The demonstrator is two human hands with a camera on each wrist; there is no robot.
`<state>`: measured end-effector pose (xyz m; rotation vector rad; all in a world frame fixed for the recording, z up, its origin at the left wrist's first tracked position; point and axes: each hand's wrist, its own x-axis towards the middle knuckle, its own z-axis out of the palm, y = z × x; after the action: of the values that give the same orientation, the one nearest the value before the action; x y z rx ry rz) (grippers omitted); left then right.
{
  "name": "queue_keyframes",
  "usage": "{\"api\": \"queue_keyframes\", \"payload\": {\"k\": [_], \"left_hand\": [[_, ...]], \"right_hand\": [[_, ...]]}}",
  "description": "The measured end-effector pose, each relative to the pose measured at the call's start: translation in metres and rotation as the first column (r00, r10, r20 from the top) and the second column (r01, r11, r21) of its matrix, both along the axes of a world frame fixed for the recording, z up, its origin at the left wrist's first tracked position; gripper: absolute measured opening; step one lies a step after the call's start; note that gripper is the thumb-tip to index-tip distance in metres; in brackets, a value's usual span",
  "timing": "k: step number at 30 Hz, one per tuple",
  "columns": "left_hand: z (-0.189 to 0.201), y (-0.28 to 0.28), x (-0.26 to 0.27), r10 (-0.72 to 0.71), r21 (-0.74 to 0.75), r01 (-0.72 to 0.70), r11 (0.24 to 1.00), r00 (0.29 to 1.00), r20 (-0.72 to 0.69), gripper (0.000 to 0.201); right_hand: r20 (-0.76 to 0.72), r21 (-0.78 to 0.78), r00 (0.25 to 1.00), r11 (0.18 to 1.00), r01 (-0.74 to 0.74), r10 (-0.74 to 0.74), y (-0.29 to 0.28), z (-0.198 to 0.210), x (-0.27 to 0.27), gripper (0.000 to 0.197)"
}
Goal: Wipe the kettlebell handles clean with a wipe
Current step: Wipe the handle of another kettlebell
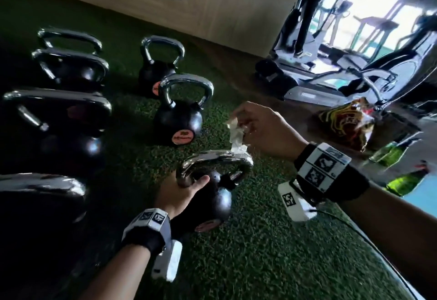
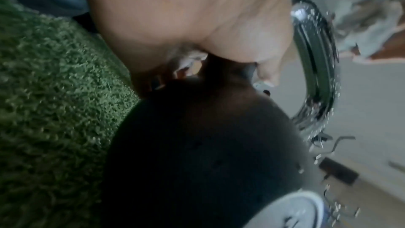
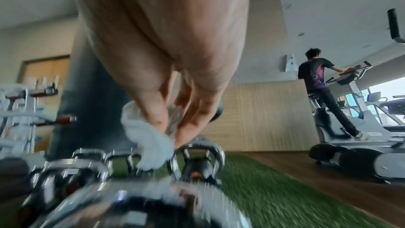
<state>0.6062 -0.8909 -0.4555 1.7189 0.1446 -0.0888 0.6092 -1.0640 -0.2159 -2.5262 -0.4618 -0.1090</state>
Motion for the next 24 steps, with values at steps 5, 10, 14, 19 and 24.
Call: {"api": "queue_keyframes", "payload": {"k": [5, 10, 14, 19, 24], "left_hand": [[-0.003, -0.007, -0.011, 0.11, -0.028, -0.107, 0.994, 0.99, 0.087, 0.032], [-0.014, -0.026, -0.015, 0.286, -0.205, -0.26, 0.944, 0.952, 0.11, 0.036], [-0.027, -0.03, -0.012, 0.368, -0.239, -0.337, 0.911, 0.924, 0.103, 0.061], [-0.017, -0.034, -0.012, 0.39, -0.268, -0.34, 0.901, 0.907, 0.159, 0.054], [-0.007, -0.035, -0.013, 0.351, -0.234, -0.304, 0.924, 0.916, 0.196, 0.038]], "right_hand": [[0.083, -0.139, 0.989, 0.984, -0.114, 0.126, -0.007, -0.002, 0.041, 0.025], [0.086, -0.062, 0.968, 0.971, -0.233, 0.238, -0.01, -0.013, 0.051, 0.016], [0.128, -0.039, 0.926, 0.935, -0.354, 0.356, -0.018, -0.023, 0.048, 0.021], [0.169, -0.075, 0.846, 0.863, -0.5, 0.505, -0.034, -0.031, 0.048, 0.035], [0.203, -0.019, 0.862, 0.882, -0.471, 0.464, -0.038, -0.037, 0.045, 0.031]]}}
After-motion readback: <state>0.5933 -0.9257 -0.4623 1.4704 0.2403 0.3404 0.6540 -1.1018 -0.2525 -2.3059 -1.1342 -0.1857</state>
